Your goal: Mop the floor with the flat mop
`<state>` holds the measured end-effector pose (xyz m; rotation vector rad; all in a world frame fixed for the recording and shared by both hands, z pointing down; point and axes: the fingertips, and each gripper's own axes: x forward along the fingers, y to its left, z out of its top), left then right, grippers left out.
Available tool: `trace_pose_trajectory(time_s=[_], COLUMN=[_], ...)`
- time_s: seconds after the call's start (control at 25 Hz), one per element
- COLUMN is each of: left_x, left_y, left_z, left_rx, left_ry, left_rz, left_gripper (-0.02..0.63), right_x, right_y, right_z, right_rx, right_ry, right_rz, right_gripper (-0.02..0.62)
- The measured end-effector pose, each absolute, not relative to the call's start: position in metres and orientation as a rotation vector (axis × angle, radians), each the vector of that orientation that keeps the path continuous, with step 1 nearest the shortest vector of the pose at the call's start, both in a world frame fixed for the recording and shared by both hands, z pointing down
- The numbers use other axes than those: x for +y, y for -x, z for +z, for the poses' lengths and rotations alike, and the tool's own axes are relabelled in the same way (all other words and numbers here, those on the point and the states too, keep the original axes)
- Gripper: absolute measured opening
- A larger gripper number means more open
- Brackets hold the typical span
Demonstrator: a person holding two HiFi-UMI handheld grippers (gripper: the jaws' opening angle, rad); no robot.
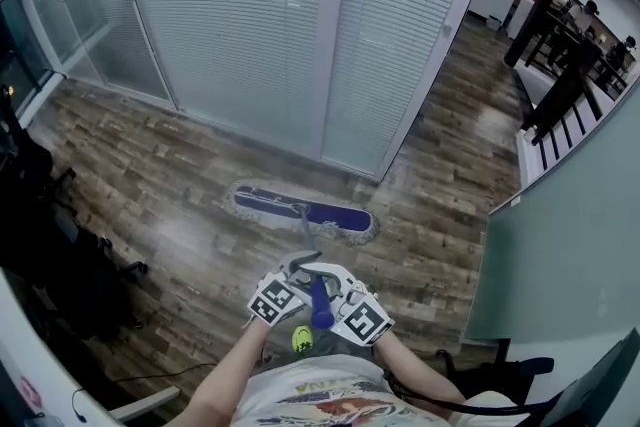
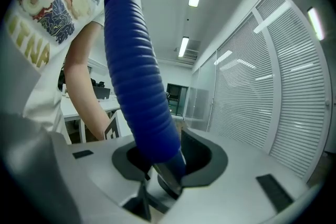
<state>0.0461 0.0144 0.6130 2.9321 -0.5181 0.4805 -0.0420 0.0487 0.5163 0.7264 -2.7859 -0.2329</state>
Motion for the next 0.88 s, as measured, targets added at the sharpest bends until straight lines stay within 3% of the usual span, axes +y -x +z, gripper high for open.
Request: trace_pose_trajectory(time_s=[0.88], left_x=[0.307], left_y=[-0.09], left_z=[0.631], left_rx=[-0.637], left_ry=[-2.885], left_rz=[0.53], left_gripper=[0.172], right_x=[0.348], right_y=[-0.01], right_z=[0.523], right_rx=[-2.874], right_ry=[-0.681], right_rz=[-0.192], right_gripper=[0.117])
